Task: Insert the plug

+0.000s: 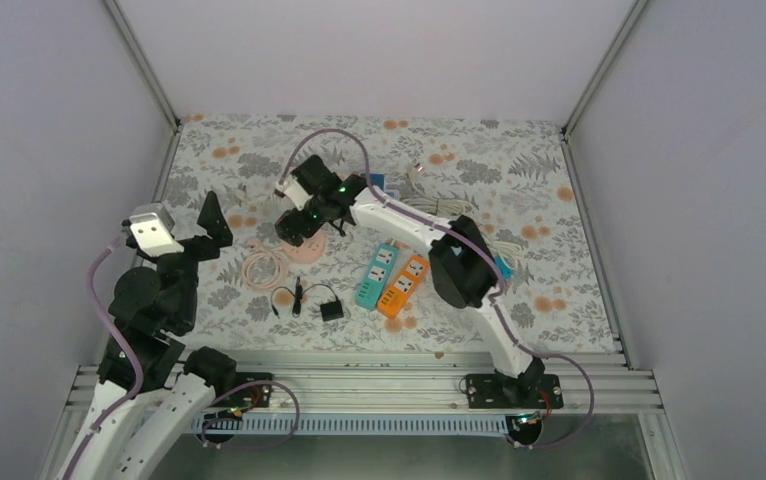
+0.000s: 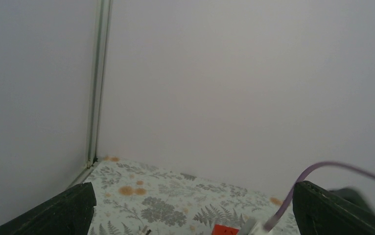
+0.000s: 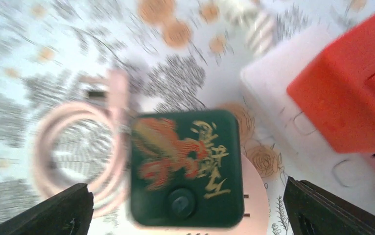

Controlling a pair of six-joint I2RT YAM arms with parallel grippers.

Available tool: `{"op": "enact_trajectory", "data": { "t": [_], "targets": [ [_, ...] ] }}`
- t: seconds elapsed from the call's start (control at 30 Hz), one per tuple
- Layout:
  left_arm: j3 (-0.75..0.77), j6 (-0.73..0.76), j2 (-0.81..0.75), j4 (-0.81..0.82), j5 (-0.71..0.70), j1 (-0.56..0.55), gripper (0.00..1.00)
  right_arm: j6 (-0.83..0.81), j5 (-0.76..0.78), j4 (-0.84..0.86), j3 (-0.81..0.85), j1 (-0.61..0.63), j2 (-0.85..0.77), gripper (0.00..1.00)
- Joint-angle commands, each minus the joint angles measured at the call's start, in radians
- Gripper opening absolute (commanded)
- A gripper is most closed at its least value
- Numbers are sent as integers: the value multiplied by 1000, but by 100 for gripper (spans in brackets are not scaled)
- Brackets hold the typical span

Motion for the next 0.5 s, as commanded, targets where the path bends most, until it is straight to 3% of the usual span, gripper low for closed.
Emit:
{"op": "enact_trajectory", "data": {
  "t": [0.0, 0.47],
  "targets": [
    [34, -26, 12, -37, 25, 2, 100, 34, -104, 134, -77, 0, -222, 100],
    [45, -103, 144, -128, 220, 1, 100, 364, 288, 387, -820, -75, -794, 100]
  ]
}}
